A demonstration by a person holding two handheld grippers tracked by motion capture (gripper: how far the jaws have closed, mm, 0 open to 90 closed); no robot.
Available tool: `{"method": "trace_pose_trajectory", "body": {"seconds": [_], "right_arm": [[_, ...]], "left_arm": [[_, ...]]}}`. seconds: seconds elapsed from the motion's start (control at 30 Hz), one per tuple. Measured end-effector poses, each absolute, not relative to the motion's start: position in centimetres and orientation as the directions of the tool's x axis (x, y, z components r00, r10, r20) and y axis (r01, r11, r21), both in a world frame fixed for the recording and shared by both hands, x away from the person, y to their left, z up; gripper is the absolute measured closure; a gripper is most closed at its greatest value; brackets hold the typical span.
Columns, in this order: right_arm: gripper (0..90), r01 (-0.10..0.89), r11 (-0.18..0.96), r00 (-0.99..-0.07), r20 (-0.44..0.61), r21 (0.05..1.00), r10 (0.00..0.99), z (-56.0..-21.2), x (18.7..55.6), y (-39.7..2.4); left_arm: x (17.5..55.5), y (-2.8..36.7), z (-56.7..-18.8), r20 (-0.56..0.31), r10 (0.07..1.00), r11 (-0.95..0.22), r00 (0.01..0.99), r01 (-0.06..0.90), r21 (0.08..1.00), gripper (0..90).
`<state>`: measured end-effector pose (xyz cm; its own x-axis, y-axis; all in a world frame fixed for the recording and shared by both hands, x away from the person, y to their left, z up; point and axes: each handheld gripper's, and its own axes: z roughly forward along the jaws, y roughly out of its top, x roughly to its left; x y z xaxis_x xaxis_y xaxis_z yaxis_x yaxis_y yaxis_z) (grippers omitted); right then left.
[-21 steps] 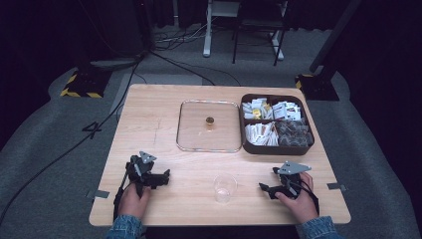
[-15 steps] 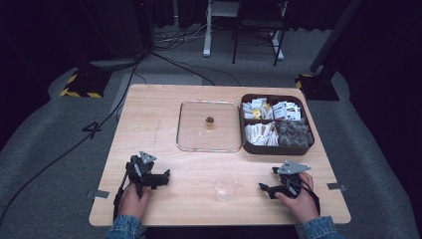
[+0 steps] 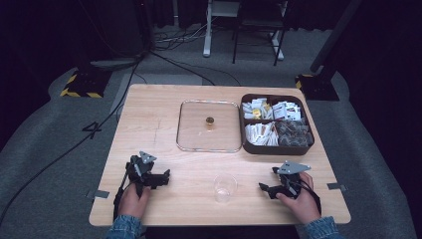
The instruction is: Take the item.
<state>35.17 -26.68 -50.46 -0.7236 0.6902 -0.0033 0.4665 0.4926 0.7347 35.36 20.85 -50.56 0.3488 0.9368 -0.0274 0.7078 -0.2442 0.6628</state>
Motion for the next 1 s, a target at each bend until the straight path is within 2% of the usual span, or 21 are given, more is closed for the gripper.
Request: {"method": "trace_pose_trajectory", "body": {"seconds": [0.1,0.13,0.2,0.27,0.63,0.8,1.0], "right_arm": [[16.7,0.471,0.482,-0.720,0.006,0.739,0.694,-50.4,35.2,-26.8],[21.7,0.471,0.482,-0.718,0.004,0.739,0.696,-50.4,35.1,-26.8],[24.8,0.478,0.481,-0.720,0.014,0.734,0.694,-50.2,35.1,-26.9],[22.1,0.478,0.458,-0.721,0.036,0.750,0.692,-49.5,35.1,-27.0],[25.4,0.515,0.371,-0.691,0.117,0.773,0.714,-46.1,34.7,-28.2],[28.1,0.506,0.312,-0.653,0.120,0.804,0.748,-44.7,34.7,-28.9],[26.7,0.495,0.269,-0.625,0.124,0.826,0.770,-43.2,35.2,-29.7]], "left_arm": [[35.4,20.9,-50.6,-0.027,0.937,-0.245,0.349,0.707,0.663,0.0],[35.4,20.9,-50.6,-0.027,0.937,-0.245,0.349,0.707,0.663,0.0],[35.4,20.8,-50.6,-0.027,0.937,-0.244,0.349,0.707,0.663,0.0],[35.4,20.9,-50.6,-0.027,0.937,-0.245,0.349,0.707,0.663,0.0],[35.4,20.9,-50.6,-0.027,0.936,-0.245,0.350,0.707,0.663,0.0],[35.4,20.9,-50.6,-0.026,0.936,-0.246,0.350,0.706,0.664,0.0],[35.4,20.8,-50.6,-0.027,0.937,-0.244,0.349,0.708,0.663,0.0]]}}
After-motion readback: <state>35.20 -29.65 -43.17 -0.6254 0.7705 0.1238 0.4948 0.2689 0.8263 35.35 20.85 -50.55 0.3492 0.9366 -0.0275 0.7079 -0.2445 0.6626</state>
